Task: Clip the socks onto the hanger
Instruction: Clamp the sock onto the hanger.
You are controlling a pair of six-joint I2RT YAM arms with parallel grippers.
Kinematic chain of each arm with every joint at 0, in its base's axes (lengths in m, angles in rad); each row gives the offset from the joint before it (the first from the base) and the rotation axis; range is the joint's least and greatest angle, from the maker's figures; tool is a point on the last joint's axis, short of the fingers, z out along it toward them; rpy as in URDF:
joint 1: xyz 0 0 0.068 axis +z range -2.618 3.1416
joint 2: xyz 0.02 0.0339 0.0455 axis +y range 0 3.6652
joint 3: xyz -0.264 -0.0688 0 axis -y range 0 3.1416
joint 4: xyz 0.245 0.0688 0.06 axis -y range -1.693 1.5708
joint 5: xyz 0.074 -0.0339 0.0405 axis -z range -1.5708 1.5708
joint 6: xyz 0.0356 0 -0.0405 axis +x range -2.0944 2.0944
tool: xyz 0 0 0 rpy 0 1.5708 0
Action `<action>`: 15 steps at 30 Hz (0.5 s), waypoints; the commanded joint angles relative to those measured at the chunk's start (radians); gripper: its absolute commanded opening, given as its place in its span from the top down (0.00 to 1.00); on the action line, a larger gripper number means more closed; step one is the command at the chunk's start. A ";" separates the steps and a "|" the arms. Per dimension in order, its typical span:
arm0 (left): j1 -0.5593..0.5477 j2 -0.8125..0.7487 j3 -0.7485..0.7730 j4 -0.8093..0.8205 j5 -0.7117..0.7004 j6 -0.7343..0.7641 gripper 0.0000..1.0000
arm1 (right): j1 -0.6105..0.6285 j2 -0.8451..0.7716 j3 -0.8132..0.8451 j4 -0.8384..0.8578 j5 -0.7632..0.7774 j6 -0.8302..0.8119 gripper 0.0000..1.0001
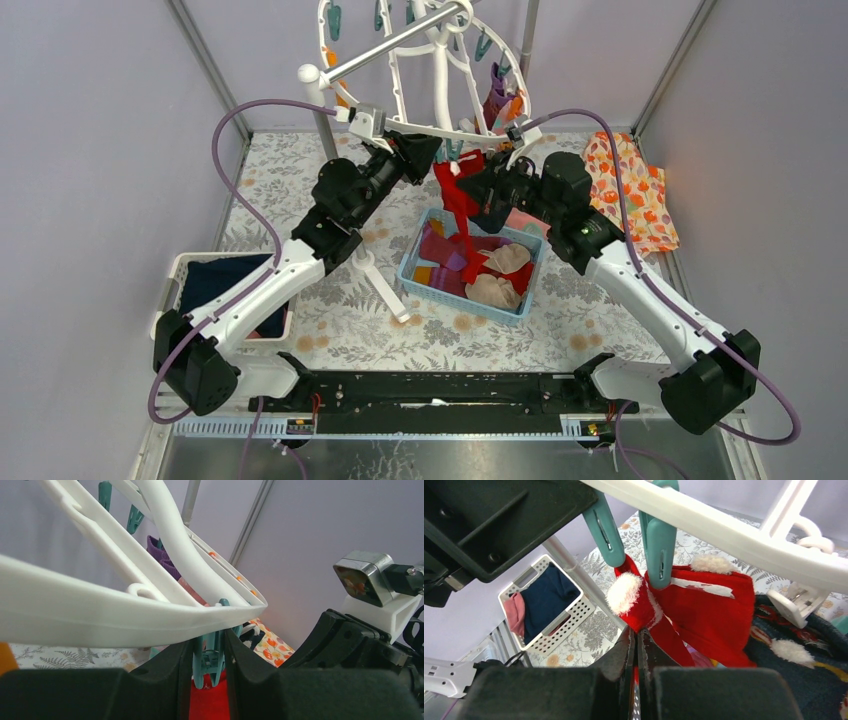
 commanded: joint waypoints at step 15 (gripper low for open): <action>0.005 -0.019 0.010 -0.014 -0.059 -0.048 0.86 | 0.013 0.006 0.025 0.071 0.067 0.009 1.00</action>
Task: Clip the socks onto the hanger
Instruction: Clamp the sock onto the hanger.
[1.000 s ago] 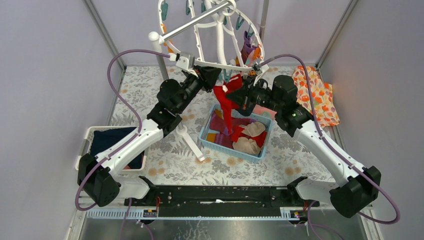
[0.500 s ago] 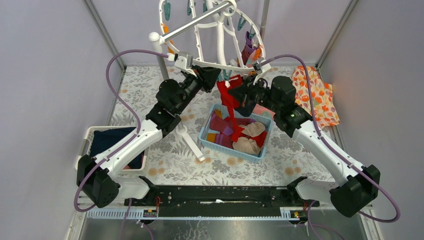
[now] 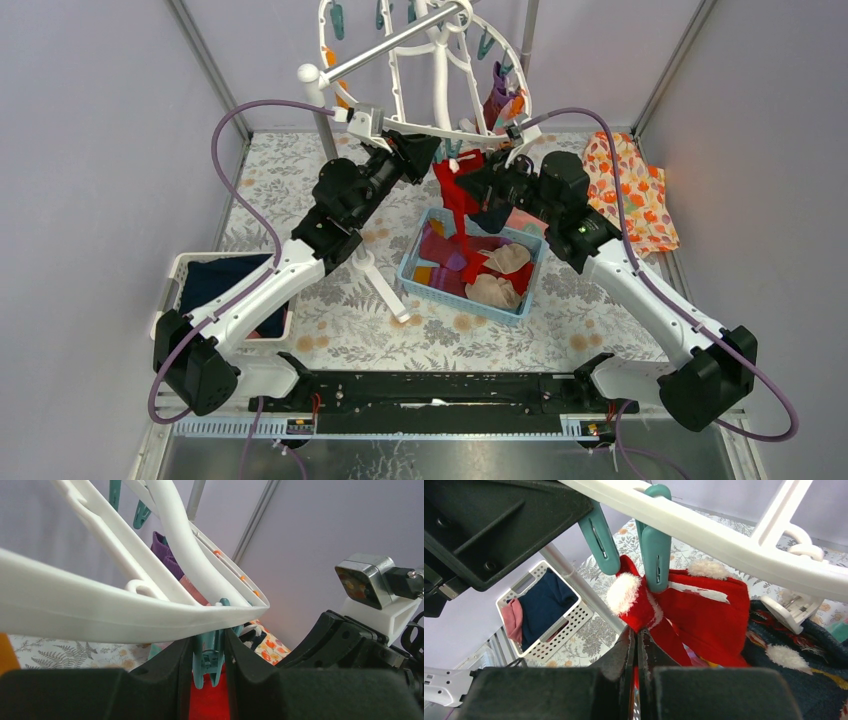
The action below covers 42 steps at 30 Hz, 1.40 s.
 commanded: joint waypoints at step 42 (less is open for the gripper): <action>-0.008 -0.016 0.018 -0.066 -0.150 -0.084 0.88 | 0.081 -0.048 0.043 -0.029 0.133 -0.102 1.00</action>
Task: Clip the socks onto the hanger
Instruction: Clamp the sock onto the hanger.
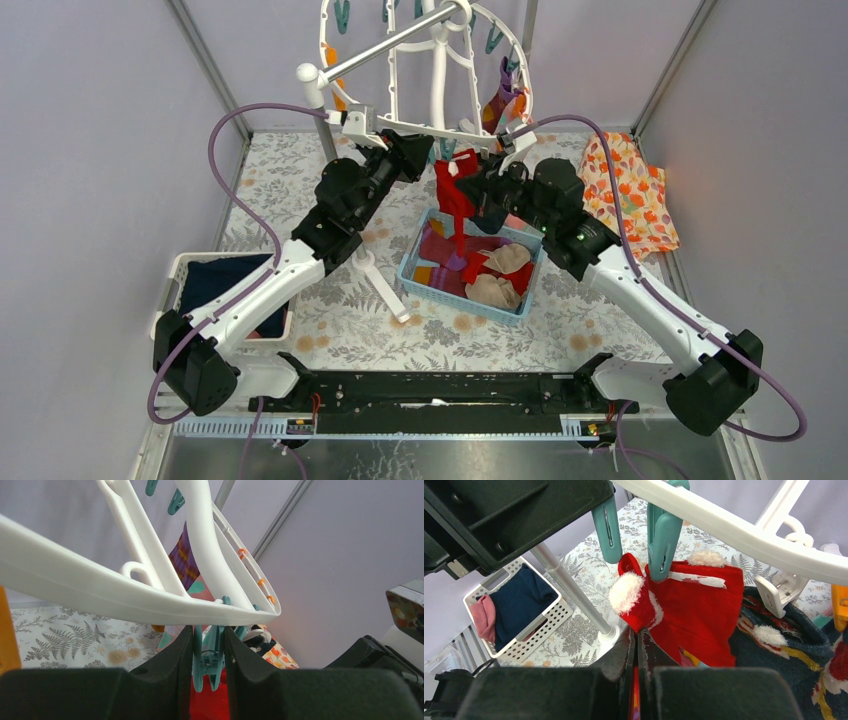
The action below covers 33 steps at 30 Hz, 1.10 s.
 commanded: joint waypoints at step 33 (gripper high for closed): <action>-0.006 -0.013 0.007 -0.001 -0.036 -0.041 0.88 | 0.029 0.018 0.078 0.023 -0.053 -0.004 1.00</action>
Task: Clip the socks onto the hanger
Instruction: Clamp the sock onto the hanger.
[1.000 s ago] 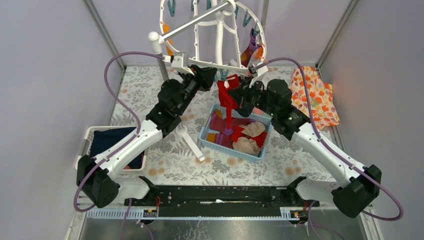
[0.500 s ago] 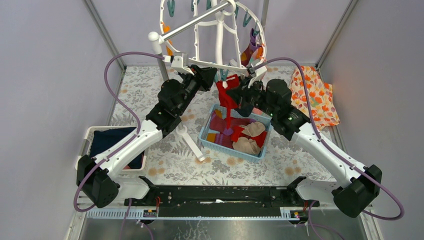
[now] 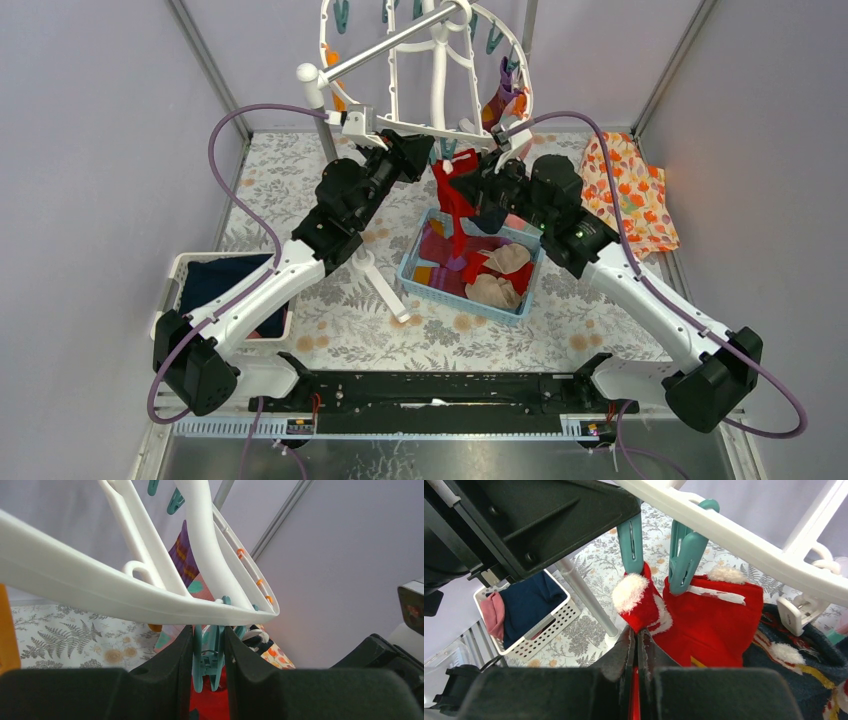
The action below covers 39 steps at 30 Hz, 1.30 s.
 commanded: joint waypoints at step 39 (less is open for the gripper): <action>-0.002 -0.041 -0.017 -0.015 -0.041 -0.050 0.35 | 0.015 0.023 0.058 0.041 -0.020 0.039 0.81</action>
